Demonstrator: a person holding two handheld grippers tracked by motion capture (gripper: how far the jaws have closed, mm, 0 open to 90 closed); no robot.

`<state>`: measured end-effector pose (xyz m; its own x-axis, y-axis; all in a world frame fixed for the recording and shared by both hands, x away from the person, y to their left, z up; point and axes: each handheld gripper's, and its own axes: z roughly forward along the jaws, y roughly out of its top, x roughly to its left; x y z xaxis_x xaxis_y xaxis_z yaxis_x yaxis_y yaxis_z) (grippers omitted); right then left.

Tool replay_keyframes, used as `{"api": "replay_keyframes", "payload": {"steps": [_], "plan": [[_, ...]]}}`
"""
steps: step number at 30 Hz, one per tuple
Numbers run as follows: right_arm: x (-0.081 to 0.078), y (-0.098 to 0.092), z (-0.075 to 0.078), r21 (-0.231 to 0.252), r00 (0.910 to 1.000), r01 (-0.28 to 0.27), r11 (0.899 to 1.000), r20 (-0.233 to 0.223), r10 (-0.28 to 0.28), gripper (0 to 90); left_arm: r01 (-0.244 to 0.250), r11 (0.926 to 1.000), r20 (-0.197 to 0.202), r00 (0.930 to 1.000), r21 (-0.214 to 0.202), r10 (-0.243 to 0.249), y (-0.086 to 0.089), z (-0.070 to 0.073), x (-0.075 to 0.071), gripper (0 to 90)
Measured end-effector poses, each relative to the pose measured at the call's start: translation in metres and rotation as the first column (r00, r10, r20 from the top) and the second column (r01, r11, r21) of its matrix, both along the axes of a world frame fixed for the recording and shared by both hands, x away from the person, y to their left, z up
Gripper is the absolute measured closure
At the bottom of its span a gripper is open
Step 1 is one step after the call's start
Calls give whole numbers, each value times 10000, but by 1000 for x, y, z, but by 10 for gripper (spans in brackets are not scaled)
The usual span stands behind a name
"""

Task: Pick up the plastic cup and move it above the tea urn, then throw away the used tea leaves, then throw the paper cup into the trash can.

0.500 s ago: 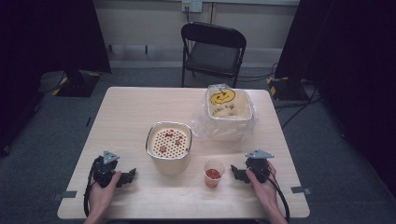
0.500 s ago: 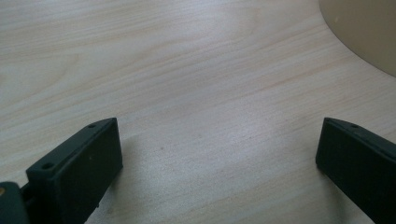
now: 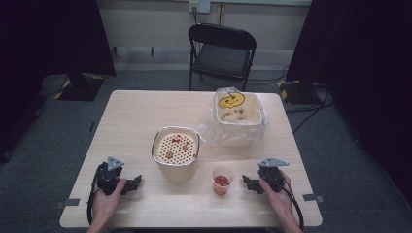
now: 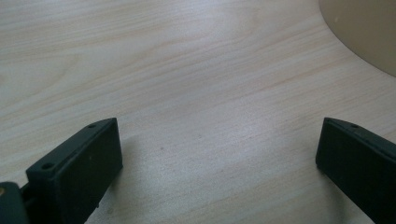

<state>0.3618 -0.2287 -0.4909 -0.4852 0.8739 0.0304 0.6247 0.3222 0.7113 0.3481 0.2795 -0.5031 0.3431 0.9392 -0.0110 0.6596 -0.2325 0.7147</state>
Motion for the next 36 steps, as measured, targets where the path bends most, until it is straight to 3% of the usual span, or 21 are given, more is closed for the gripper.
{"api": "replay_keyframes", "payload": {"steps": [5,9,14,15,18,24,26,27,32,33,35,36], "plan": [[-13,-2,7,667,9991,-410,9969,-91,417,191,-5,10000,-3,10000,3,5,0,0,0,0],[-20,1,13,844,9965,-832,9930,42,831,192,-8,10000,-7,10000,-11,8,0,0,0,0],[-29,15,15,859,9861,-1661,9824,65,1661,193,-6,10000,-4,10000,1,6,0,0,0,0],[-33,22,16,858,9793,-2021,9756,112,2019,193,-1,10000,0,10000,5,1,0,0,0,0],[-36,26,15,944,9736,-2281,9691,127,2279,192,-6,10000,-3,10000,3,6,0,0,0,0],[-37,48,14,991,9531,-3025,9480,196,3021,179,0,10000,-2,10000,4,0,0,0,0,0],[-36,50,14,1022,9510,-3087,9456,177,3086,176,-2,10000,-1,10000,2,2,0,0,0,0],[-34,54,14,1225,9439,-3293,9362,176,3297,180,-2,10000,0,10000,2,2,0,0,0,0],[-32,62,13,1089,9378,-3469,9316,258,3462,200,-8,10000,-5,10000,-6,8,0,0,0,0],[-30,68,13,1023,9333,-3589,9277,310,3577,208,-2,10000,-3,10000,-6,2,0,0,0,0],[-30,69,13,1018,9339,-3574,9284,342,3558,209,0,10000,-4,10000,-3,0,0,0,0,0],[-27,73,13,1046,9298,-3680,9239,436,3654,216,-7,10000,-5,10000,0,7,0,0,0,0]]}}
